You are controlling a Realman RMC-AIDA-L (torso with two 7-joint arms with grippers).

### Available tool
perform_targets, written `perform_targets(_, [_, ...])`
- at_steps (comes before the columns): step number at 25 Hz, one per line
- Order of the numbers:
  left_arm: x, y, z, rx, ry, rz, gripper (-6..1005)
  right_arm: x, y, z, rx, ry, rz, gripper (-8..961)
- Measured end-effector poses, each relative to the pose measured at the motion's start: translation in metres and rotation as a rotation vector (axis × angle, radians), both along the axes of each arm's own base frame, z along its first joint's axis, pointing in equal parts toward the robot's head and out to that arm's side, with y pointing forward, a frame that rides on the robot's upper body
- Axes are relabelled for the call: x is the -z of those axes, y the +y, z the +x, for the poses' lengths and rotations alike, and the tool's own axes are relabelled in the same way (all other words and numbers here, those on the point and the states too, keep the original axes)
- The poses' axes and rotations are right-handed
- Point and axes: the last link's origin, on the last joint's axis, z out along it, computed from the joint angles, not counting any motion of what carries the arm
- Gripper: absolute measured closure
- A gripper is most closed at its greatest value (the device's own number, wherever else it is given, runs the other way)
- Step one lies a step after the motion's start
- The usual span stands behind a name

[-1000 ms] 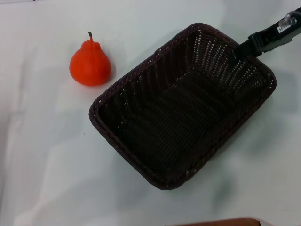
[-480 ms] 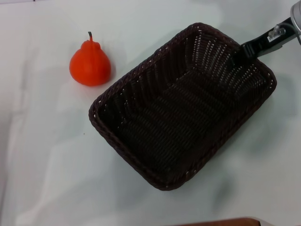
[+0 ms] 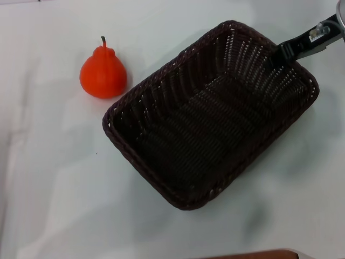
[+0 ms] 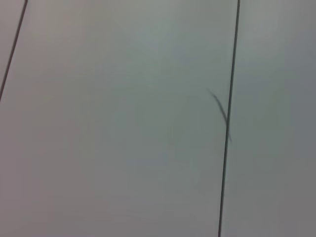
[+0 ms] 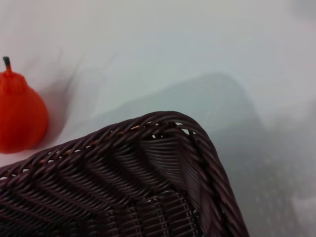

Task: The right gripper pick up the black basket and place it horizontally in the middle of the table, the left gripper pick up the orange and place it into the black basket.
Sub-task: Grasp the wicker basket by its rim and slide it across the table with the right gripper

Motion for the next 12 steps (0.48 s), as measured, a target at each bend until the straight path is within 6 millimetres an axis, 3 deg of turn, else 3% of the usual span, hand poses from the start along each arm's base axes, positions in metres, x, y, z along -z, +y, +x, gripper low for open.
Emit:
perform_targets(7, [-0.002,-0.001,-0.002,-0.003,0.006,0.002,109,-0.018,-0.013,0.005,0.104,0.024,0.064,736])
perform_targets(12, [0.0,-0.001,-0.001,-0.002,0.005,-0.008,109,-0.028,-0.03,0.014,0.17,0.177,0.128,743])
